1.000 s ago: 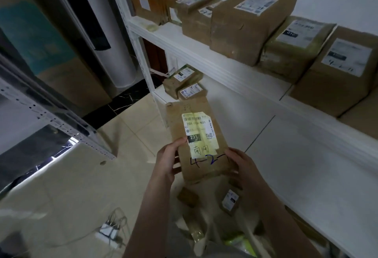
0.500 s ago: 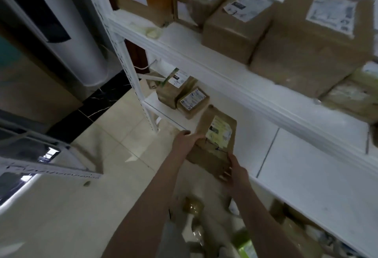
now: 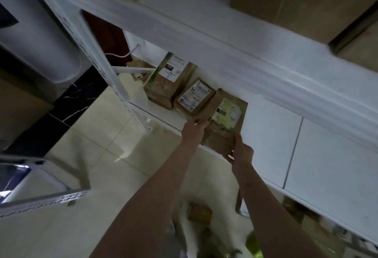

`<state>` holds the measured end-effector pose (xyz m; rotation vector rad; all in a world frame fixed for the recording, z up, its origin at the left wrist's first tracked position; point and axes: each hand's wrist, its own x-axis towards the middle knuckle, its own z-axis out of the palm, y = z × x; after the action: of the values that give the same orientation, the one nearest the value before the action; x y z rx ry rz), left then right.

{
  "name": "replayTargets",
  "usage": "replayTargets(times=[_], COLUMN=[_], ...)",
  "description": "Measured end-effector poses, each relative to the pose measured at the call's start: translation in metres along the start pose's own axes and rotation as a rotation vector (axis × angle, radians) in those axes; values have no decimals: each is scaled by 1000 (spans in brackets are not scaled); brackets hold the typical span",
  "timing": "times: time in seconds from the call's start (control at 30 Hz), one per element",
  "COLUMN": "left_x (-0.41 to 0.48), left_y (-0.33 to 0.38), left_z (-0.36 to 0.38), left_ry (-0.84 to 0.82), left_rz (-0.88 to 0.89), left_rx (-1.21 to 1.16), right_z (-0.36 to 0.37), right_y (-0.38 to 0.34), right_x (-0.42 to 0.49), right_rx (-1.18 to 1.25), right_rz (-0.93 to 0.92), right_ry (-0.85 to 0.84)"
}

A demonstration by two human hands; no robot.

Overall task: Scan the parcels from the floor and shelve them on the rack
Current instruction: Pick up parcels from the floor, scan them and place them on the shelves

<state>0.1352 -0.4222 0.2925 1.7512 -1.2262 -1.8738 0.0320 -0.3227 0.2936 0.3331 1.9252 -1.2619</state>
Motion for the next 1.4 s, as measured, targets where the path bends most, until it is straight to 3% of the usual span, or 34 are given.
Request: replayTargets(times=[0.27, 0.5, 0.87, 1.13, 1.4], left_x=[58, 77, 86, 86, 50], left_y=[-23, -50, -30, -32, -71], left_z=[-3, -8, 4, 10, 35], left_ry=[19, 127, 127, 149, 38], left_rz=[65, -91, -114, -121, -98], left_rx=[-43, -6, -16, 86, -15], right_z=[37, 44, 49, 20, -38], right_y=[7, 23, 19, 41, 68], right_x=[39, 66, 84, 83, 71], right_rx=[-68, -8, 139, 217, 311], right_rz=[-67, 1, -43, -25, 11], right_ry=[3, 46, 11, -28, -47])
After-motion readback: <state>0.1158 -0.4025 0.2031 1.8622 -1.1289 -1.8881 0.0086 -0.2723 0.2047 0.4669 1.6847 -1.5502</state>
